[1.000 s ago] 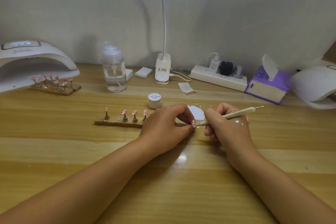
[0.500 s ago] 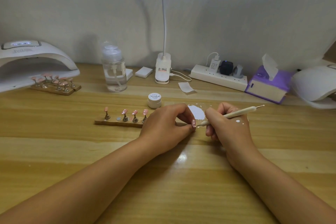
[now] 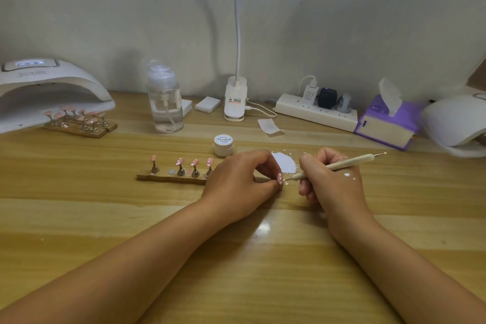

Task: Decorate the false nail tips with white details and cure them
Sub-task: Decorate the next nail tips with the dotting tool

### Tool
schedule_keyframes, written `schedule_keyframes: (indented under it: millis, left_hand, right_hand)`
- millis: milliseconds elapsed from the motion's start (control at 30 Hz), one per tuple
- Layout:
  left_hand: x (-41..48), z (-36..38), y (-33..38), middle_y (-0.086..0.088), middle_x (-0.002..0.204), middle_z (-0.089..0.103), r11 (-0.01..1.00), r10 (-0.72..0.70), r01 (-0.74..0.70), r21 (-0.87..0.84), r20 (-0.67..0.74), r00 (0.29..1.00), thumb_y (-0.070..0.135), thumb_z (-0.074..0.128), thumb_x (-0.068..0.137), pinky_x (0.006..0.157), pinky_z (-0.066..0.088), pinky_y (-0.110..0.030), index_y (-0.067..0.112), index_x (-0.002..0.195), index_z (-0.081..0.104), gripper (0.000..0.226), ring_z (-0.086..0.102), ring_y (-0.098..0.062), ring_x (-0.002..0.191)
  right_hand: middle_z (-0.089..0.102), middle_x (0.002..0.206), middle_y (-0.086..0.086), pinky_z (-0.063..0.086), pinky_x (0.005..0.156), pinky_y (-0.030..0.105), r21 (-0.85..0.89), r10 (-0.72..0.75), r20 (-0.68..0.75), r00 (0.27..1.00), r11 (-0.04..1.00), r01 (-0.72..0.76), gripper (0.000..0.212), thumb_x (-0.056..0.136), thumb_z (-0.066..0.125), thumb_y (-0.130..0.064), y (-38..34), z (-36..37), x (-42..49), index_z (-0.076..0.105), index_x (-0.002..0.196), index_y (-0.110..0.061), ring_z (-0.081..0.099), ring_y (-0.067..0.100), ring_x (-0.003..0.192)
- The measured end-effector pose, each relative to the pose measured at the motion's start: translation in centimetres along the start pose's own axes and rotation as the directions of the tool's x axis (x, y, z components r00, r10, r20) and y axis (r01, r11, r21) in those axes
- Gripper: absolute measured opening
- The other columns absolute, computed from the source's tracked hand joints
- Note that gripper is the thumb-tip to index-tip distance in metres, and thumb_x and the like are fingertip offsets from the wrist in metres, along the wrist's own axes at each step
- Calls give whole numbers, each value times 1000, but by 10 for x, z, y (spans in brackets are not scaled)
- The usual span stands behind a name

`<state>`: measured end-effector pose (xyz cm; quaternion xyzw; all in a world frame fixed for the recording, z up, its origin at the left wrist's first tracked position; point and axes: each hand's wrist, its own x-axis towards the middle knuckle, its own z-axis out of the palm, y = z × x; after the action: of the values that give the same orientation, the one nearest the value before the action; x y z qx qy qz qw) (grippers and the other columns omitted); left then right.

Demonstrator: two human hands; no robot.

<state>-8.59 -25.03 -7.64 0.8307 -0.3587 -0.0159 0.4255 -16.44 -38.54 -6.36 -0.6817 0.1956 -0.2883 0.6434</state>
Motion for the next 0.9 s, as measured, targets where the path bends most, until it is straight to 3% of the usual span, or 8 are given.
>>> schedule_keyframes:
  millis: [733,900]
  left_hand:
    - [1,1,-1,22,87,72,1000,12,-12,7,-5,1000,28,74,82,61,35,-22,37,75,63,16,54,13,61]
    - [1,1,-2,25,85,71,1000,25,-25,13,-11,1000,28,74,82,59,34,-18,38,74,63,17,54,16,63]
  right_hand:
    - [59,46,9,40,40,18,-35,-12,18,1000,999,13,33,81,64,-10,6,1,3,44,56,-17,48,10,38]
    - [55,42,5,36,37,16,66,-10,-49,999,998,13,31,85,60,-9,2,-1,2,45,59,-17,46,8,37]
